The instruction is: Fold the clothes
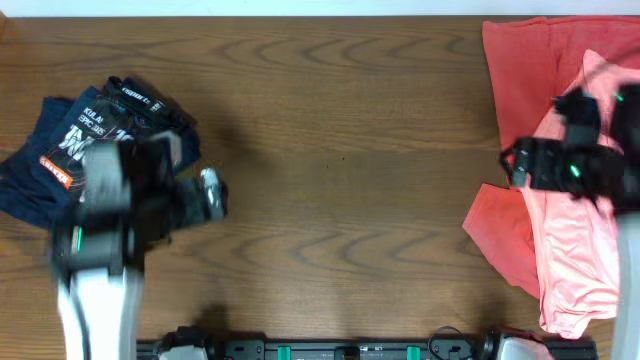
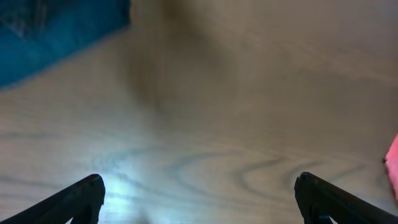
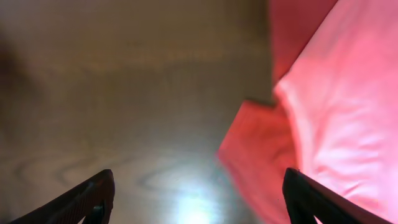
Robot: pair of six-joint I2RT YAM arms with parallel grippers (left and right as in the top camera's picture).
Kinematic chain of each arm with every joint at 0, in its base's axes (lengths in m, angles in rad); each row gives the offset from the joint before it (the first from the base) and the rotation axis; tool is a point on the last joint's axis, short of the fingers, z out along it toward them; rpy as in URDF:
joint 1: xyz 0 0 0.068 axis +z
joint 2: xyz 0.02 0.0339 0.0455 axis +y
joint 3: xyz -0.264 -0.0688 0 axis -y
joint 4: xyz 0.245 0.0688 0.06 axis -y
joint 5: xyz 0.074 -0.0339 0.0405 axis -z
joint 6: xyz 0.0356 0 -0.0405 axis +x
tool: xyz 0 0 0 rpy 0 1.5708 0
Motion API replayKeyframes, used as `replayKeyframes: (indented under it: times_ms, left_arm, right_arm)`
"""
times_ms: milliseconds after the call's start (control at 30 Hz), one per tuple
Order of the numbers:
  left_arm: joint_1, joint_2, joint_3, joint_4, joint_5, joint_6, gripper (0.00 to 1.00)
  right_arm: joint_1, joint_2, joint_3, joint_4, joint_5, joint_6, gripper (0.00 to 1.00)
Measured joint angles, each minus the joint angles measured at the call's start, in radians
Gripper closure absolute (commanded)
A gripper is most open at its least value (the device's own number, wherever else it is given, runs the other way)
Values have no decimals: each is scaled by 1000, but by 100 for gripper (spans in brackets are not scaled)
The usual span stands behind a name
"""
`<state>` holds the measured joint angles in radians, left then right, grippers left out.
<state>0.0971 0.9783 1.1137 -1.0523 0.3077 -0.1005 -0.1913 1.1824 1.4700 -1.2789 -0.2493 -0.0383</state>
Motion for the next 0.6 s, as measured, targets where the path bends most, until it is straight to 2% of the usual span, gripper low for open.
replayKeyframes:
  times_ms: [33,67,100,267,433,600]
  left_arm:
    - [0,-83,-29,18,0,0,2]
    - [0,-146,-50,23,0,0,2]
    - [0,-219,-72,29,0,0,2]
    - [0,-514,-145,25,0,0,2]
    - [0,-671,-155,16,0,0,2]
    - [0,-724,-155,1,0,0,2]
  right_arm:
    - [0,-63,-4,13,10,-2,13]
    - [0,-130,-11,26,19,-3,5]
    - [0,-197,-24,35,31,-5,2]
    - [0,-496,-115,33,83,-14,1]
    - [0,-684,-189,23,127,-14,1]
    - [0,-755,-202,-45,146,-14,1]
